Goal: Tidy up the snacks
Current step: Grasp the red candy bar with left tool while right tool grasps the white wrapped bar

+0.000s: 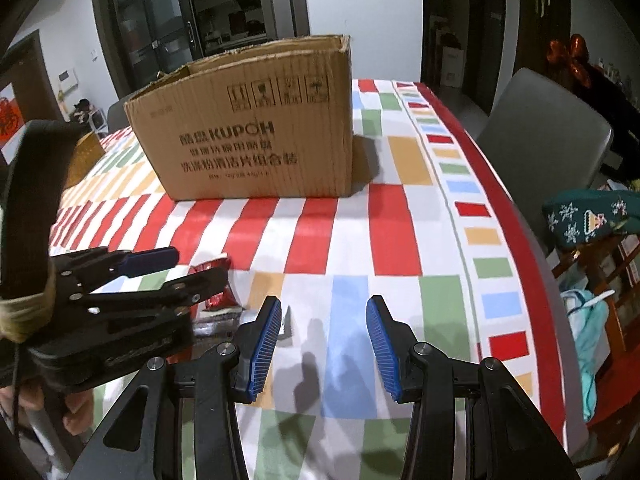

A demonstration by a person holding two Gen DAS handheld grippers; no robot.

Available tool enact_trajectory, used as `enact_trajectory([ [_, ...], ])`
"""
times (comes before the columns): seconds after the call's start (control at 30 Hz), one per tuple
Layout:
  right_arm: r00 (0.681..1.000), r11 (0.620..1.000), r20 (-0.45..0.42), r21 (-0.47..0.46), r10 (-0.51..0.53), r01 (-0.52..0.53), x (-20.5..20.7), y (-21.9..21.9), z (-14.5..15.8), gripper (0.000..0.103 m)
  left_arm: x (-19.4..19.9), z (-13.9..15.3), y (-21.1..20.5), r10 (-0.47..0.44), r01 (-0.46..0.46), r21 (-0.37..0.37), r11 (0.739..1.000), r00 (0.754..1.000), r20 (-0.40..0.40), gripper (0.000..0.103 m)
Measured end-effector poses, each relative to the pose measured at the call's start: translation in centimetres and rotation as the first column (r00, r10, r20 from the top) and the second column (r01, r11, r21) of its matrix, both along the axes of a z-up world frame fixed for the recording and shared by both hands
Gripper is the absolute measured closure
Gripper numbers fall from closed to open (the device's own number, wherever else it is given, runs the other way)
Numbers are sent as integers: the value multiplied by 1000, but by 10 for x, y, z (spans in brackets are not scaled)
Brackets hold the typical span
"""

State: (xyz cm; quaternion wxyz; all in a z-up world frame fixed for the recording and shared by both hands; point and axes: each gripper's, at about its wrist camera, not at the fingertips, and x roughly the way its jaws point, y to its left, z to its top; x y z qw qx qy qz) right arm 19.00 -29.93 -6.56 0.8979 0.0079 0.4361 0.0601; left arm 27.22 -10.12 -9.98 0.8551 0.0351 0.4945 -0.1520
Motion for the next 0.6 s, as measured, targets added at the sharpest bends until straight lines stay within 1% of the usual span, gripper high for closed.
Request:
enact_trajectory([
  [0.13,1000,1000,-25,3,4,-4,1,4,-6,57,6,-7,-3,8,-8,16,1000,1000,-6,52],
  [0.3,999,1000,-52,24,8,-7,0,9,-11,57,8,-14,-5,3,-3,34,999,1000,-7,57],
  [0.4,997,999,-79,53,8,-4,0,12,-16,57,9,-15,-7,-19,19,42,999,1000,0,65],
  [0.43,996,998,-90,63,7,-1,0,13,-18,57,9,-16,-8,-29,29,45,999,1000,2,69],
  [0.47,995,998,-100,69,6,1,1,14,-20,57,9,-16,-8,-41,40,46,998,999,4,76],
  [0.6,992,996,-126,88,18,-7,1,21,-25,57,8,-15,-5,-68,67,32,997,998,18,78],
])
